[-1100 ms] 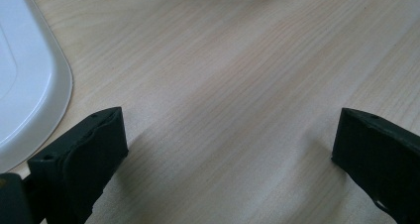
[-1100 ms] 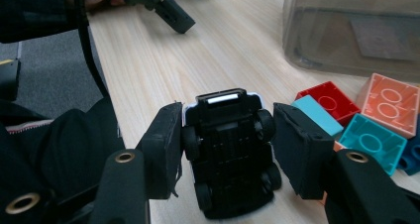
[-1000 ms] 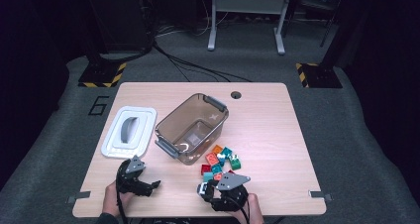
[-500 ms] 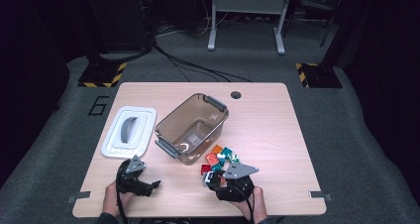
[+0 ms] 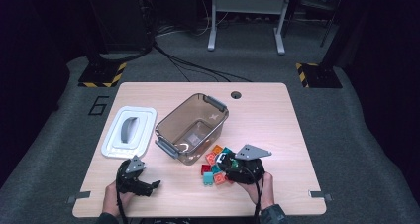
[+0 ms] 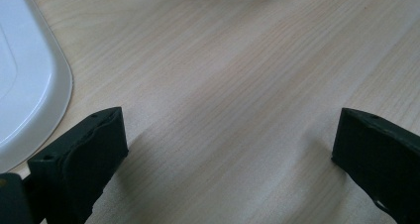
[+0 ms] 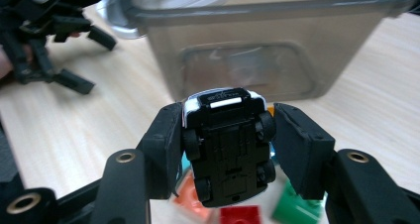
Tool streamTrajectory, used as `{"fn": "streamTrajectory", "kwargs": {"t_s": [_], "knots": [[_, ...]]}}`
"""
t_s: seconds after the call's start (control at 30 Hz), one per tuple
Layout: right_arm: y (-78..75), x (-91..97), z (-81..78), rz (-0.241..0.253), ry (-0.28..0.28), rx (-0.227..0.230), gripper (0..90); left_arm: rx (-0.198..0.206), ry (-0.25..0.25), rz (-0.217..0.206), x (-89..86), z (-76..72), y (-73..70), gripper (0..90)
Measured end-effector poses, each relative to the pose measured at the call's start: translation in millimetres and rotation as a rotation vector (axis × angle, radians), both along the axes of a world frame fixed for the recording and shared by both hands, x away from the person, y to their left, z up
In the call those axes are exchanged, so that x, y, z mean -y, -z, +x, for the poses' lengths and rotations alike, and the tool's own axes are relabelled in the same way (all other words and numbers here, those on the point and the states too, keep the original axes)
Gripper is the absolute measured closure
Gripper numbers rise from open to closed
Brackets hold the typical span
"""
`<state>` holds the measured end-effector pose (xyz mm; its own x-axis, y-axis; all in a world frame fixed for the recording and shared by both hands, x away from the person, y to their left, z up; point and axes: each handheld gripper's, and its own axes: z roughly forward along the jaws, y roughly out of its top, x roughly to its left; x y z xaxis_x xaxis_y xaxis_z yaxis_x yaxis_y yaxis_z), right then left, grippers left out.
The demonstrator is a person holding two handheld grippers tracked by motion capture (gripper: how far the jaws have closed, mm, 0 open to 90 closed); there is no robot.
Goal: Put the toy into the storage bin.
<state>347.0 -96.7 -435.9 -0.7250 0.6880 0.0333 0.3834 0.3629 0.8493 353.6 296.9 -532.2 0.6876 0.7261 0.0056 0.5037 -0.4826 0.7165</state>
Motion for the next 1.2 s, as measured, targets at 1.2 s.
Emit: {"fn": "streamTrajectory", "kwargs": {"t_s": [1.2], "knots": [[-46.8,26.1,79.0,-0.026,0.186,0.022,46.8,0.002,0.002,0.003,-0.2,0.1,-0.1,0.4]]}}
